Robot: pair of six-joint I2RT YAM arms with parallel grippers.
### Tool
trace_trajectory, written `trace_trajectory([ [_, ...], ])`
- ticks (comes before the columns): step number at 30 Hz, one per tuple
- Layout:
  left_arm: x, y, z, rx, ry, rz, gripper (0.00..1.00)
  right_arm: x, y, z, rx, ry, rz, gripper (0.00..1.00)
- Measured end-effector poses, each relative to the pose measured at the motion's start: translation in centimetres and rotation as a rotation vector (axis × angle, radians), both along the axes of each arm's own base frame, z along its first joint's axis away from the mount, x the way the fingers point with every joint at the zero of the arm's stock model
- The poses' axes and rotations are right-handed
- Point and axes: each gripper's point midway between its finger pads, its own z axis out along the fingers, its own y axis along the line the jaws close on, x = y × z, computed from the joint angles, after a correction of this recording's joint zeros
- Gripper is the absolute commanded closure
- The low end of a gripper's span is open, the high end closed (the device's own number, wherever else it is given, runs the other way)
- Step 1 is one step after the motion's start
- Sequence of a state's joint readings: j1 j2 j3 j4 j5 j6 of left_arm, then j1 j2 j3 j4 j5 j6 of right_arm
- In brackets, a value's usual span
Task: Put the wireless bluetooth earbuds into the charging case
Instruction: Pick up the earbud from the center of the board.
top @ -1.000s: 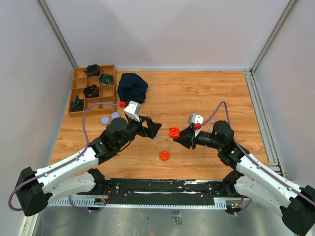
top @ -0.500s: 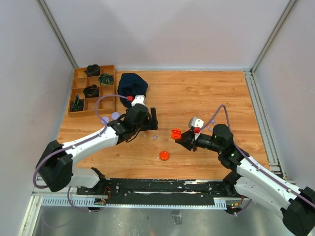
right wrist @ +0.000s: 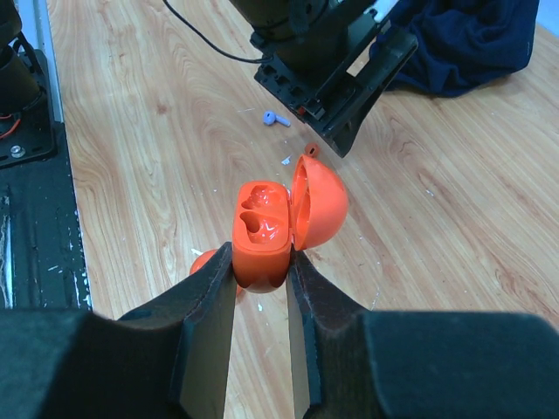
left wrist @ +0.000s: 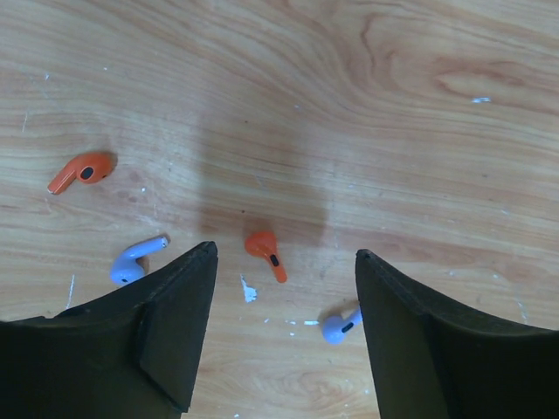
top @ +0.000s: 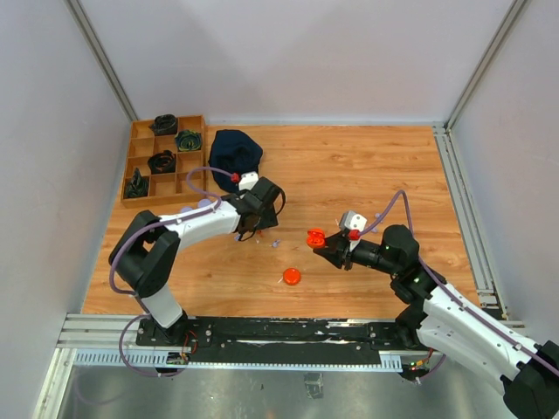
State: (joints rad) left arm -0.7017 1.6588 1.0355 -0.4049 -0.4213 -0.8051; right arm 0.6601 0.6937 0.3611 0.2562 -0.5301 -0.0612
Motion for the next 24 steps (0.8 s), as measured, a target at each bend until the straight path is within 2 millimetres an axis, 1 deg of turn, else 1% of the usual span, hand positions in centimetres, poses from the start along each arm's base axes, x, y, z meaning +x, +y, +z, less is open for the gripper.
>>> trace_trajectory([
  [3, 0.2, 0.2, -0.9, 0.012, 0.04, 0.038, 0.33, 0.0, 0.0, 0.1, 0.002, -0.003, 0.0, 0.89],
  [7, 0.7, -0.1, -2.1, 0.027, 0.084, 0.076, 0.4, 0.0, 0.0, 0.1, 0.003, -0.004, -0.001, 0.89],
  [11, 0.1, 0.1, -3.2, 0.042, 0.126, 0.092, 0.46, 0.0, -0.1, 0.1, 0.004, -0.006, -0.003, 0.89],
  [16, -0.4, 0.4, -3.5, 0.048, 0.148, 0.104, 0.54, 0.0, -0.1, 0.1, 0.004, -0.006, -0.005, 0.89],
  [24, -0.6, 0.6, -3.7, 0.055, 0.159, 0.108, 0.63, 0.0, -0.1, 0.1, 0.004, -0.006, -0.007, 0.89],
])
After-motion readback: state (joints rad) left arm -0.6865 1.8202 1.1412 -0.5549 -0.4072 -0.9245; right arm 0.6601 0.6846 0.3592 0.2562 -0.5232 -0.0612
